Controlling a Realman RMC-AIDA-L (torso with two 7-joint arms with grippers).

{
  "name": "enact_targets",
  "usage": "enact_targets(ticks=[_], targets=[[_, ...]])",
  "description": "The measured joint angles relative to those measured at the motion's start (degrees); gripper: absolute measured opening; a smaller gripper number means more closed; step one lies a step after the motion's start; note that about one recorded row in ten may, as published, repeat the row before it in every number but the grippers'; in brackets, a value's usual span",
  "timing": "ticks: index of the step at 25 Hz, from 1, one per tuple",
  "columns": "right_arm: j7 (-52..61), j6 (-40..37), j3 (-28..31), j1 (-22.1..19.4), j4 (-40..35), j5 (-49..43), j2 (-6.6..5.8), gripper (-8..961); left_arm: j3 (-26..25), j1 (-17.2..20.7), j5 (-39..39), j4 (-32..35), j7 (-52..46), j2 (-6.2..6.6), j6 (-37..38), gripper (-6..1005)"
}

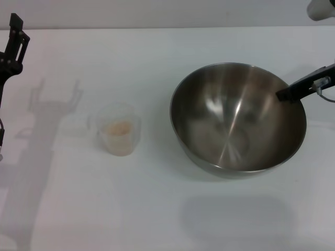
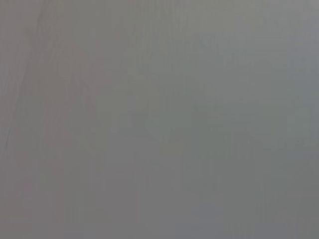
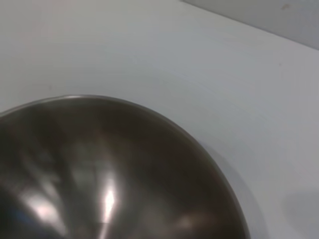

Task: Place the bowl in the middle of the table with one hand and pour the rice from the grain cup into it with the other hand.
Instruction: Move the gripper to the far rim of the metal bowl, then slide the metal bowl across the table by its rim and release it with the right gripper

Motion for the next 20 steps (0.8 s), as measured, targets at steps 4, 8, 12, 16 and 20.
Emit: enact_targets(ticks=[4,8,12,16,20], targets=[[-1.1,0.0,2.8,-0.1,-0.1,2.2,-0.02,51,0.1,0.1,0.0,-0.2,0.0,0.00,0.1,833],[-3.1,0.0,7.8,-0.1,-0.6,4.7,-0.09,45,0.1,0.2,0.0,-0.3,0.0,-0.05,0.2,833],[-6.6,-0.1,11.9,-0.3,-0.9,8.1,-0.09,39,0.1,0.2,0.0,-0.4,0.0,-0.07,0.2,832],[-9.7,-0.8,13.3,-1.0,-1.0,11.8,-0.06,30,0.1,0.3,0.0,-0.4,0.0,-0.14,0.2,832],[-12.7,-1.9,13.5,-2.0,-1.1,15.9,0.05,24,0.2,0.2,0.0,-0.4,0.0,-0.19,0.2,832]])
